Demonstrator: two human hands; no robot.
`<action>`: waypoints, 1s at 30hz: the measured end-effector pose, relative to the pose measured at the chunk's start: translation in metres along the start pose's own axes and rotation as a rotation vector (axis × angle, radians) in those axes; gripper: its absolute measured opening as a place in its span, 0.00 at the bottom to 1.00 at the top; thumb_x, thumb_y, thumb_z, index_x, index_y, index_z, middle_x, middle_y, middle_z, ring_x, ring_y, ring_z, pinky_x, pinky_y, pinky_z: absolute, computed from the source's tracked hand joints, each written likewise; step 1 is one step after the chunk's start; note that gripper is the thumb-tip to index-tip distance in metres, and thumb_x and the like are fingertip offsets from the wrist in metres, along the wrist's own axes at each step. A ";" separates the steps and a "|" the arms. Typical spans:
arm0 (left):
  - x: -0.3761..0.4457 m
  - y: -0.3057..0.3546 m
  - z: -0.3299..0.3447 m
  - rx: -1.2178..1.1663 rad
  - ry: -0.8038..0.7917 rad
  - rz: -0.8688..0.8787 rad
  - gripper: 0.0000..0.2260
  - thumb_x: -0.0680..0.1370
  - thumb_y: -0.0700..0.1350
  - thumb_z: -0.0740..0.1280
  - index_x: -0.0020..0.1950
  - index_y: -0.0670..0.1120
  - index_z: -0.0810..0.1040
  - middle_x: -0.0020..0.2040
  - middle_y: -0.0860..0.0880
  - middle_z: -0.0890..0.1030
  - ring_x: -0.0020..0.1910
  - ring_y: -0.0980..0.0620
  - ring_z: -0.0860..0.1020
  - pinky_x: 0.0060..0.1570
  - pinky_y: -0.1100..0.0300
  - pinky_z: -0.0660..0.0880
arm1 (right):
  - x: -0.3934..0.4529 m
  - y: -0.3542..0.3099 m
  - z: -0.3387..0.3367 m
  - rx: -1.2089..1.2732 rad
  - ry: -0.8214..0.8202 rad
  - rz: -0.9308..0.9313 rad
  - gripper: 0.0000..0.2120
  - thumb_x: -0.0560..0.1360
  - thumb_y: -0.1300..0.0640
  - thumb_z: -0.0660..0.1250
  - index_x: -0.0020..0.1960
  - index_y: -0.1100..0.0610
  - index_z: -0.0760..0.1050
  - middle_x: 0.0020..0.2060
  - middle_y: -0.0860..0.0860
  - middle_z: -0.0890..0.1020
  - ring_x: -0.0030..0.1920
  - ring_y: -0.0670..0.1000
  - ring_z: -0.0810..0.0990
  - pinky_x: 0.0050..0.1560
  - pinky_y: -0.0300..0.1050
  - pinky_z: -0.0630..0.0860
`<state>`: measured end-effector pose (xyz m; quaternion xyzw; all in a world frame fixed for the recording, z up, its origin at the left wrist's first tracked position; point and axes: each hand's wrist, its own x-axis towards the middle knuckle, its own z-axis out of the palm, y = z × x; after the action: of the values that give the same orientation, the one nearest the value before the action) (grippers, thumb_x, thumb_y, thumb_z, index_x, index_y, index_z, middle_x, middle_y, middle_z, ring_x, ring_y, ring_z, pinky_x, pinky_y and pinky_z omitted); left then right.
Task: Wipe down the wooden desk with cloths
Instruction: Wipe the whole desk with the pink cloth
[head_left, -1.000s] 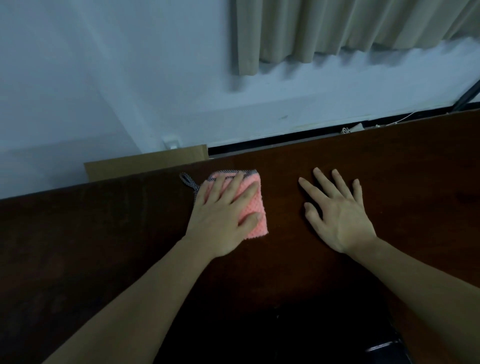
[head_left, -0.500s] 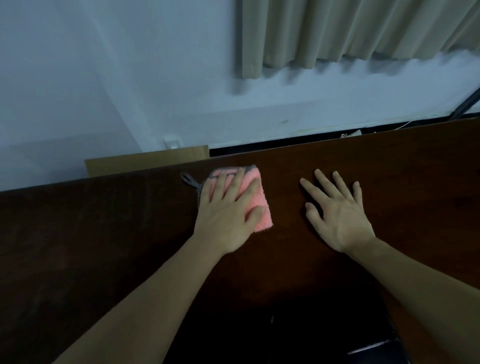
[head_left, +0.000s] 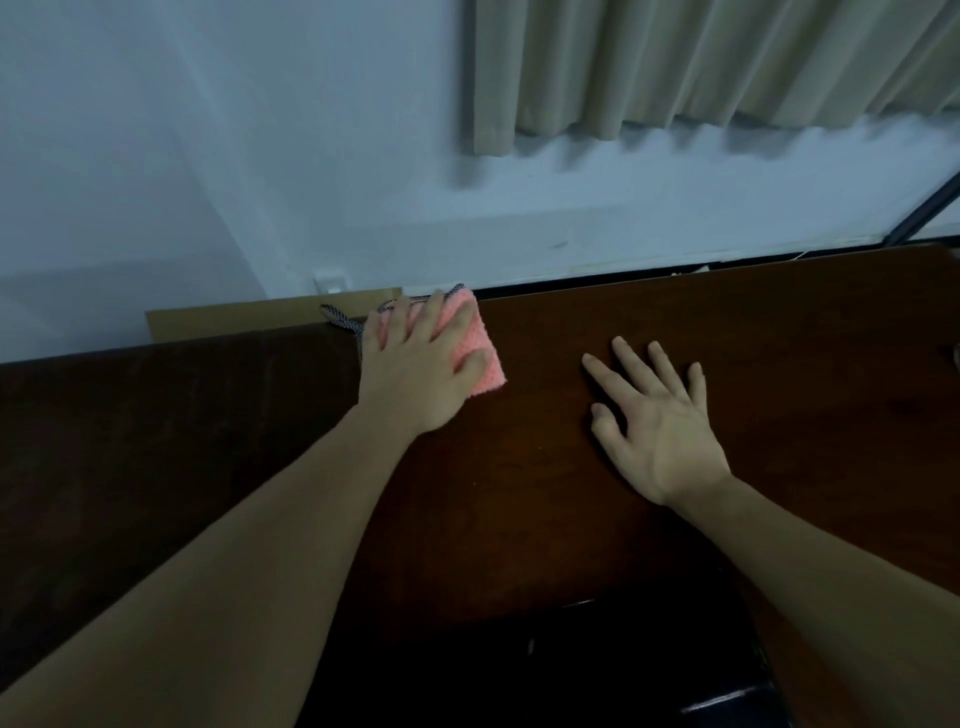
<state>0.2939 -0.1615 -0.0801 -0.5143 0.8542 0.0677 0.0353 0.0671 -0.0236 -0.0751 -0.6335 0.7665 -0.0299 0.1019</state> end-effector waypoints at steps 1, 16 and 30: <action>0.002 0.001 0.000 -0.003 0.000 -0.010 0.30 0.83 0.67 0.44 0.83 0.59 0.42 0.84 0.49 0.42 0.82 0.40 0.43 0.76 0.37 0.38 | 0.000 0.000 0.000 -0.003 -0.002 -0.002 0.36 0.74 0.34 0.36 0.81 0.39 0.53 0.82 0.48 0.51 0.82 0.57 0.44 0.78 0.66 0.38; -0.131 0.020 0.017 -0.036 -0.086 0.176 0.31 0.77 0.72 0.31 0.80 0.65 0.36 0.81 0.57 0.33 0.81 0.48 0.33 0.77 0.44 0.32 | 0.001 0.001 -0.004 -0.040 -0.058 -0.032 0.36 0.75 0.37 0.34 0.82 0.40 0.49 0.83 0.50 0.48 0.81 0.60 0.42 0.77 0.69 0.38; -0.084 0.046 0.008 -0.011 -0.043 -0.133 0.33 0.75 0.68 0.30 0.79 0.61 0.30 0.83 0.49 0.36 0.81 0.41 0.40 0.78 0.39 0.41 | 0.000 0.000 -0.008 -0.032 -0.060 -0.080 0.27 0.84 0.41 0.46 0.82 0.43 0.48 0.83 0.52 0.46 0.81 0.62 0.40 0.76 0.70 0.37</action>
<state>0.2924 -0.0656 -0.0734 -0.5685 0.8168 0.0811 0.0552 0.0654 -0.0246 -0.0678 -0.6656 0.7376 -0.0025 0.1133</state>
